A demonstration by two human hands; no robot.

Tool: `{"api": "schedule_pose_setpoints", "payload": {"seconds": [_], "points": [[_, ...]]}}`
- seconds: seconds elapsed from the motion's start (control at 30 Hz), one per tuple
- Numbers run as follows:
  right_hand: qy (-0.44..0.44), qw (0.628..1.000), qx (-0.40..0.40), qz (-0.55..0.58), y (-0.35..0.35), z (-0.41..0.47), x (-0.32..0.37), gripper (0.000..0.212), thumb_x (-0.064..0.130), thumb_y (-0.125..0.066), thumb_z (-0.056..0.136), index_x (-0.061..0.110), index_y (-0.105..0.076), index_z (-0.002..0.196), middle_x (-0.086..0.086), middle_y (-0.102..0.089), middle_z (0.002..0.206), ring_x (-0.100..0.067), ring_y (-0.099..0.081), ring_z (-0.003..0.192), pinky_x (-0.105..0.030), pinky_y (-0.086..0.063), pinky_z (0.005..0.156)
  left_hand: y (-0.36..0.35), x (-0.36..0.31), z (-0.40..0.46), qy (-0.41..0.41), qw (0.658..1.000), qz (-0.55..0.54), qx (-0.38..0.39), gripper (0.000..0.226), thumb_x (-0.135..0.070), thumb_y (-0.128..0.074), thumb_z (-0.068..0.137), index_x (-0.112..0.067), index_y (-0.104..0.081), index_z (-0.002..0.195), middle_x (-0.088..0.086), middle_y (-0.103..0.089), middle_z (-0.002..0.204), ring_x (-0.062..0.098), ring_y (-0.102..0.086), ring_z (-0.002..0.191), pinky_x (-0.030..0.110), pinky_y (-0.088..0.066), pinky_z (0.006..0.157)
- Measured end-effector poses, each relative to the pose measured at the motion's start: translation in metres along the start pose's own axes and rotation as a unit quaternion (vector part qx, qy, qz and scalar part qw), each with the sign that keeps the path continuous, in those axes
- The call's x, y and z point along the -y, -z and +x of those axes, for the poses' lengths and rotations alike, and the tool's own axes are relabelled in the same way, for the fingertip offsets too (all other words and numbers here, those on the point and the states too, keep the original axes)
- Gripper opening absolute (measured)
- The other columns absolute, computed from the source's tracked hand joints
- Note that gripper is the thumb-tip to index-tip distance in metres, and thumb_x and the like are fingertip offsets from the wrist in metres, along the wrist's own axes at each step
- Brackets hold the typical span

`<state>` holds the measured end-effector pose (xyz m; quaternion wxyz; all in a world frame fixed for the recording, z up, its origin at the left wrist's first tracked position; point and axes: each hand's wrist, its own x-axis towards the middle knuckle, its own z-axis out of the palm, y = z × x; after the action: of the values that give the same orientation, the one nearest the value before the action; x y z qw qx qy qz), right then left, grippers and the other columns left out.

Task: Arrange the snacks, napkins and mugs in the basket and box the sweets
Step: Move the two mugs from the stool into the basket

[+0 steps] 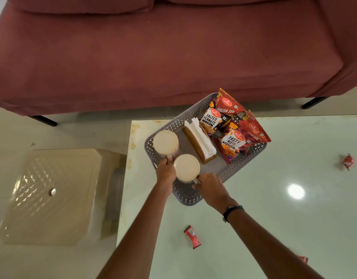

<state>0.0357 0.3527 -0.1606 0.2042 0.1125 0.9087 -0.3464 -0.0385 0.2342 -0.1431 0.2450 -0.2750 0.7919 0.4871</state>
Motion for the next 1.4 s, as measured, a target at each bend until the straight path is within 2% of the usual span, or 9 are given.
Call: {"api": "schedule_pose_setpoints", "payload": {"seconds": [0.37,0.5,0.67,0.8,0.93,1.07,1.17,1.3,1.4], "points": [[-0.027,0.999,0.036,0.002,0.004,-0.003,0.007,0.027,0.02,-0.061,0.09,-0.004,-0.065,0.102,-0.019,-0.069,0.099,-0.019,-0.055,0.074,-0.016,-0.04,0.054,0.004,0.001,-0.014,-0.013,0.999,0.042,-0.008,0.037,-0.023,-0.032,0.101,-0.01,-0.05,0.13,0.013,-0.051,0.136,0.031,-0.046,0.124,0.035,-0.04,0.094],[-0.038,0.999,0.006,0.018,0.012,-0.014,0.009,0.022,0.014,-0.059,0.091,-0.004,-0.065,0.099,-0.018,-0.07,0.096,-0.019,-0.057,0.073,-0.019,-0.047,0.06,0.011,0.009,-0.027,-0.038,0.999,0.012,-0.01,0.032,-0.024,-0.038,0.099,-0.014,-0.056,0.123,0.008,-0.057,0.129,0.022,-0.05,0.113,0.032,-0.042,0.087],[0.055,0.996,-0.039,-0.06,0.031,-0.046,0.011,0.017,0.012,-0.064,0.087,-0.002,-0.067,0.096,-0.015,-0.07,0.092,-0.02,-0.067,0.076,-0.025,-0.054,0.065,0.017,0.012,-0.061,-0.079,0.996,0.011,-0.037,0.029,-0.021,-0.044,0.097,-0.015,-0.053,0.124,0.005,-0.058,0.13,0.02,-0.052,0.117,0.028,-0.042,0.09],[0.055,0.995,-0.084,0.012,0.052,-0.066,0.015,0.02,0.006,-0.045,0.095,0.009,-0.047,0.075,-0.007,-0.051,0.073,-0.009,-0.046,0.056,-0.016,-0.039,0.054,0.015,0.012,-0.095,-0.083,0.994,-0.032,-0.061,0.033,-0.016,-0.049,0.094,-0.013,-0.05,0.127,0.007,-0.056,0.133,0.024,-0.053,0.121,0.034,-0.045,0.097],[0.059,0.994,-0.086,0.039,0.066,-0.091,0.009,0.023,0.008,-0.042,0.097,-0.004,-0.061,0.091,-0.016,-0.068,0.091,-0.029,-0.064,0.08,-0.035,-0.054,0.074,0.009,0.02,-0.133,-0.103,0.992,-0.049,-0.056,0.027,-0.012,-0.051,0.093,-0.009,-0.053,0.119,0.007,-0.059,0.125,0.021,-0.056,0.112,0.038,-0.048,0.099],[0.051,0.996,-0.069,0.029,0.077,-0.125,-0.01,0.028,0.01,-0.042,0.097,0.0,-0.063,0.113,-0.016,-0.067,0.115,-0.029,-0.063,0.104,-0.031,-0.046,0.091,-0.008,0.046,-0.169,-0.075,0.995,-0.059,-0.039,0.015,-0.014,-0.051,0.092,-0.02,-0.055,0.106,-0.001,-0.06,0.111,0.021,-0.059,0.104,0.039,-0.053,0.091],[0.029,0.997,-0.061,0.034,0.075,-0.151,-0.036,0.028,0.01,-0.043,0.096,0.005,-0.063,0.115,-0.012,-0.068,0.115,-0.027,-0.064,0.102,-0.032,-0.046,0.09,-0.029,0.067,-0.198,-0.046,0.997,-0.055,-0.012,0.017,-0.015,-0.05,0.092,-0.017,-0.059,0.107,-0.001,-0.062,0.107,0.021,-0.061,0.095,0.032,-0.053,0.075],[-0.007,0.998,-0.05,0.05,0.067,-0.184,-0.072,0.026,0.01,-0.046,0.094,0.007,-0.065,0.112,-0.011,-0.069,0.112,-0.027,-0.065,0.1,-0.033,-0.049,0.091,-0.063,0.085,-0.231,-0.055,0.997,-0.039,0.044,0.015,-0.01,-0.051,0.091,-0.017,-0.061,0.098,-0.003,-0.063,0.102,0.018,-0.06,0.098,0.042,-0.052,0.093],[-0.038,0.995,-0.051,0.075,0.056,-0.205,-0.102,0.027,0.009,-0.049,0.092,0.008,-0.065,0.115,-0.01,-0.067,0.118,-0.025,-0.064,0.106,-0.035,-0.049,0.096,-0.086,0.1,-0.245,-0.053,0.994,-0.005,0.095,0.02,-0.007,-0.048,0.089,-0.02,-0.062,0.094,-0.004,-0.066,0.102,0.02,-0.062,0.105,0.04,-0.05,0.094]]}}
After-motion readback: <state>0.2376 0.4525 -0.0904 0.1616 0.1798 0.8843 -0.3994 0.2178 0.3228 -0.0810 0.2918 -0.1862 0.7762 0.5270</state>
